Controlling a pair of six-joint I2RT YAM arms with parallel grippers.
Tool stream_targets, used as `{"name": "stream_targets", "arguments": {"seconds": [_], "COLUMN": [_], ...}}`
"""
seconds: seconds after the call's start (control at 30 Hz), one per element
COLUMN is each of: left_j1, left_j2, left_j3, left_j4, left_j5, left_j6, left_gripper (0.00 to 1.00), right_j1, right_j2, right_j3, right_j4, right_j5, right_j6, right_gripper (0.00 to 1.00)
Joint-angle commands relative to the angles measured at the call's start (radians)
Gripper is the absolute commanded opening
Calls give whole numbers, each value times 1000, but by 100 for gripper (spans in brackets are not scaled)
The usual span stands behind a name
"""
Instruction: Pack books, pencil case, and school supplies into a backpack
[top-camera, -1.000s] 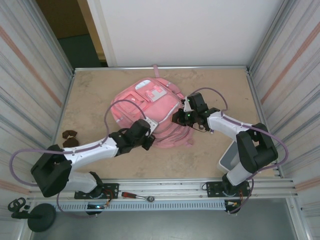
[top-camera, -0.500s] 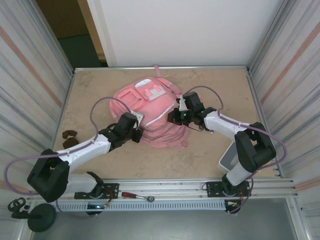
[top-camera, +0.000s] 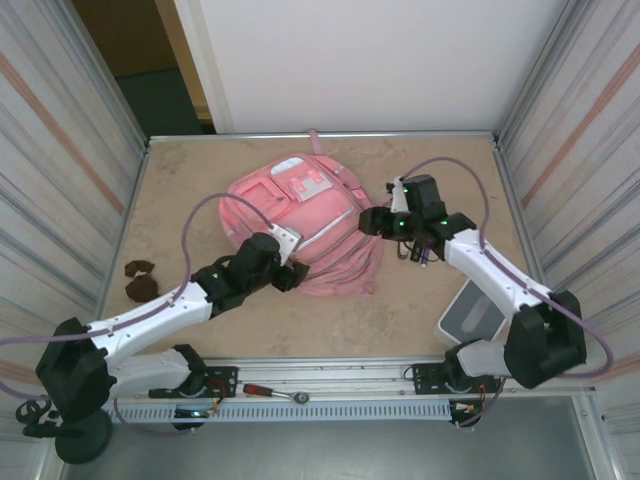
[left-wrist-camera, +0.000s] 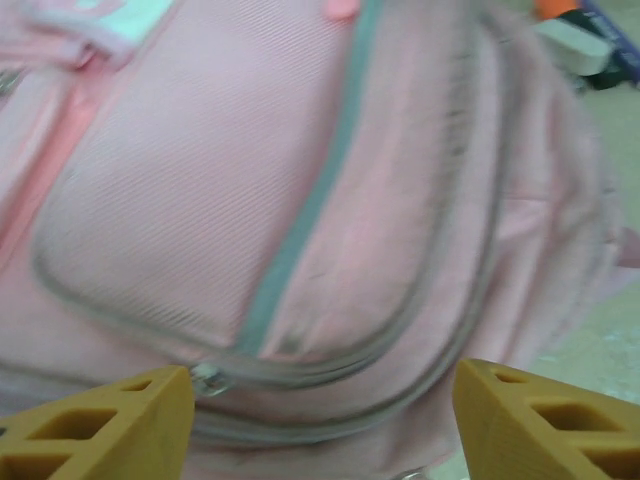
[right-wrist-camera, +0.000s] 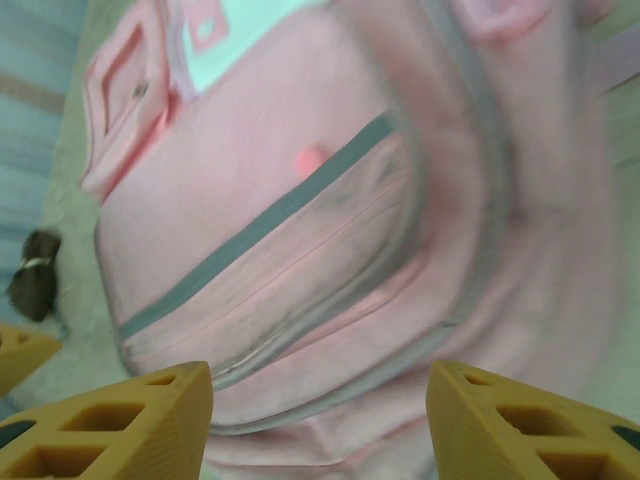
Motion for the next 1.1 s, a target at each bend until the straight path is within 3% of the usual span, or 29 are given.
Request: {"name": "stream_targets", "arguments": {"seconds": [0.0, 0.27, 0.43, 0.53, 0.7, 0.9, 1.07], "left_j1": [-47, -72, -90, -101, -100, -71, -56], "left_j2": [82, 373, 438, 454, 458, 575, 656], "left_j3": [87, 321, 406, 430, 422, 580, 642], "left_j4": [25, -42, -80, -99, -71, -264, -291], "left_j5": [-44, -66, -195, -284, -267, -152, -152], "left_j6": [119, 202, 234, 258, 298, 246, 238], "left_gripper": [73, 80, 80, 86, 99, 99, 99], "right_j1": [-49, -122, -130, -132, -135, -136, -136], "right_j2": [-72, -168, -222, -250, -269, -238, -216], "right_j3": [-34, -117, -156, -174, -197, -202, -202], "right_j4": [-104, -104, -102, -83, -52, -42, -29], "right_j5": [151, 307, 386, 416, 443, 411, 372], "right_j6": [-77, -93, -96, -93, -62, -33, -36], "right_gripper": [61, 89, 99, 99, 99, 99, 99]}}
